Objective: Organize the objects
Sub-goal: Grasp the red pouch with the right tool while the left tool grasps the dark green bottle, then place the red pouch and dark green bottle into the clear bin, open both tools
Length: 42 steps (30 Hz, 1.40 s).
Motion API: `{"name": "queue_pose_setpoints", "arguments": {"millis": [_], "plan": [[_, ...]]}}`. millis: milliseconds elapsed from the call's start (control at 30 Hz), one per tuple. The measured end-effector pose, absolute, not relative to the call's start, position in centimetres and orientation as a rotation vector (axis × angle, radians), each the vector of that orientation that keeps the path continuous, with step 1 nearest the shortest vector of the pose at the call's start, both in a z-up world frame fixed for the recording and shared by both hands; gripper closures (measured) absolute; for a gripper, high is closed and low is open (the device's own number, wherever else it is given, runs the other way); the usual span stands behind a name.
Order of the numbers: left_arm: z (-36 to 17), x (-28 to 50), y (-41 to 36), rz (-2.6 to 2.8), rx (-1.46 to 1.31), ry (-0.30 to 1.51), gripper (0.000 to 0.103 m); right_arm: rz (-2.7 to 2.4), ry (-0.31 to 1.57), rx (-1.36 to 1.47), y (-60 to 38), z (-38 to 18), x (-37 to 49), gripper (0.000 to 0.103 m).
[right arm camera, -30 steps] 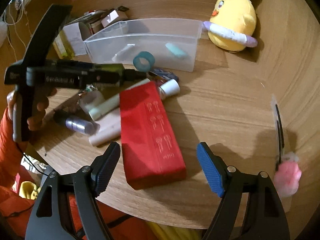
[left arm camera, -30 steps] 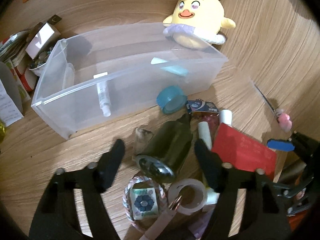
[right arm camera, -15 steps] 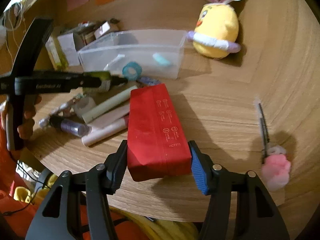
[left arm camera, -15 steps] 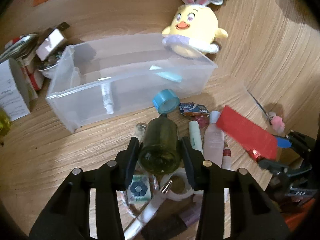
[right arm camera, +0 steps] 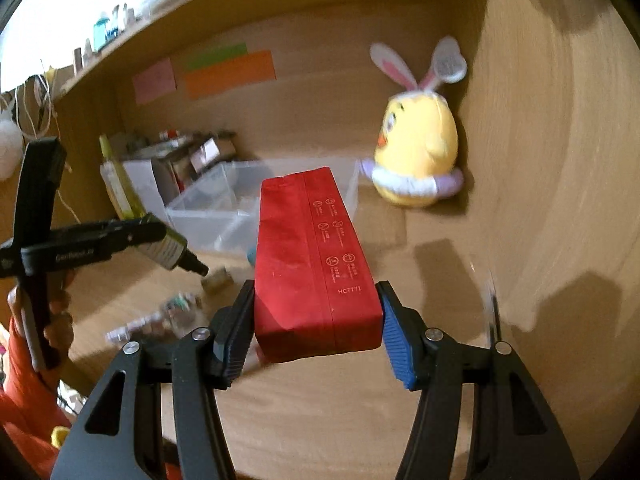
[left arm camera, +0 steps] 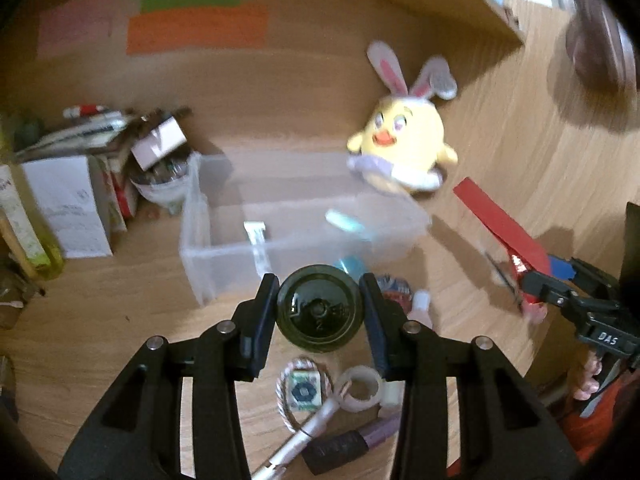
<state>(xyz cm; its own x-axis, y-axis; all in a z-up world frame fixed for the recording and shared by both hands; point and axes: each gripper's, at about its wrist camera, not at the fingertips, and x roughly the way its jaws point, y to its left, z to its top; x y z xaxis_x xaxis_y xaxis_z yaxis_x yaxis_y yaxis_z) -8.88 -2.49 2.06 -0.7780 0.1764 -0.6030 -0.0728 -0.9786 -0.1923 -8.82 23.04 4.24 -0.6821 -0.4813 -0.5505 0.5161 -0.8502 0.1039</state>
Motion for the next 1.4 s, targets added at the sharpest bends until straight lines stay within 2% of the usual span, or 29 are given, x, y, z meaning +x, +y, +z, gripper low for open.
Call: {"name": "queue_pose_setpoints", "arguments": {"millis": [433,967,1400], "plan": [[6.2,-11.1,-7.1,3.018,-0.822,-0.341,0.062,-2.373,0.128,0.730,14.8,7.1,-15.3,0.049],[0.0,-18.3,-7.8,2.987,-1.038,-0.320,0.062,-2.149,0.324,1.059,8.4,0.6,-26.0,0.049],[-1.8,-18.5,-7.1,2.921,-1.181,-0.264,0.062,-2.150,0.466,1.131,6.4,-1.1,-26.9,0.048]]}}
